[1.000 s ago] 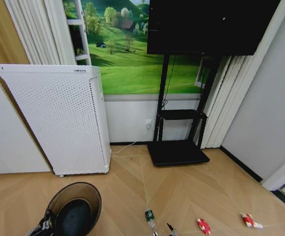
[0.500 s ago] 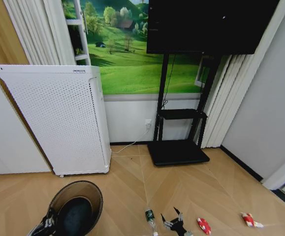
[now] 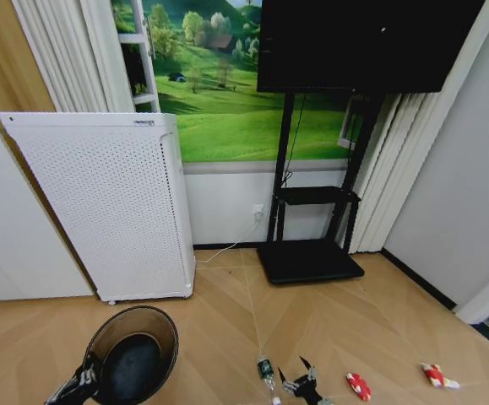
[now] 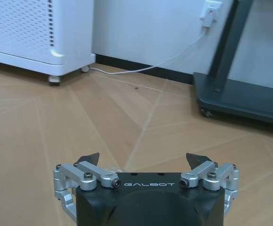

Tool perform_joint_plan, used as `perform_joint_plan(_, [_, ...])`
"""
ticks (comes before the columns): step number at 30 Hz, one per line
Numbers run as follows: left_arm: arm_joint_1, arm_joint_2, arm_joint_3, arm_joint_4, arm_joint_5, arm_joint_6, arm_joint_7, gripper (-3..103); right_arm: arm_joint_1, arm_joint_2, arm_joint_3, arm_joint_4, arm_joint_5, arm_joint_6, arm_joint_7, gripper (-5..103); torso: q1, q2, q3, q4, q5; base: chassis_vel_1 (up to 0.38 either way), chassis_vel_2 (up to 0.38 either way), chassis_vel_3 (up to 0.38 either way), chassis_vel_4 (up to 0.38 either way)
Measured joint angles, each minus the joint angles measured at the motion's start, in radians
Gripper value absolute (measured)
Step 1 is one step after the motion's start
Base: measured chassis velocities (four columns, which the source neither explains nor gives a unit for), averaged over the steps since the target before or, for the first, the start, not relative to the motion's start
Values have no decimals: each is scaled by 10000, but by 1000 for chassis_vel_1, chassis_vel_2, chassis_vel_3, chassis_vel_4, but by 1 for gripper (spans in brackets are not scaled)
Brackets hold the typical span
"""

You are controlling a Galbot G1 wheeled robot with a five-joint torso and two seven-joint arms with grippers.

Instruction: Pick up the trash bin and place the garbage on the floor into it.

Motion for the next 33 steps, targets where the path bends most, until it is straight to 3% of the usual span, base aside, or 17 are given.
perform_joint_plan(9, [-61, -82, 76, 63, 8, -30, 35, 7, 122, 278, -387, -922, -526, 267, -147, 100, 1, 0, 1, -1, 2, 56, 57, -54, -66])
perform_joint_plan(20, [-191, -71, 157, 343, 123, -95, 118, 7, 1007, 671, -1014, -2150, -519, -5, -130, 100, 1, 0, 1, 1, -1, -17, -12, 16, 9])
perform_joint_plan(23, [-279, -53, 74, 397, 36, -96, 134, 7, 1684, 1031, -1127, -3275, -878, 225, -4, 100, 1, 0, 2, -3, -2, 0, 0, 0, 0])
perform_joint_plan(33, [-246, -17, -26, 295, -31, -96, 186, 7, 2896, 1330, -1101, -4512, -1003, 373, 89, 100, 2, 0, 2, 1, 1, 0, 0, 0, 0])
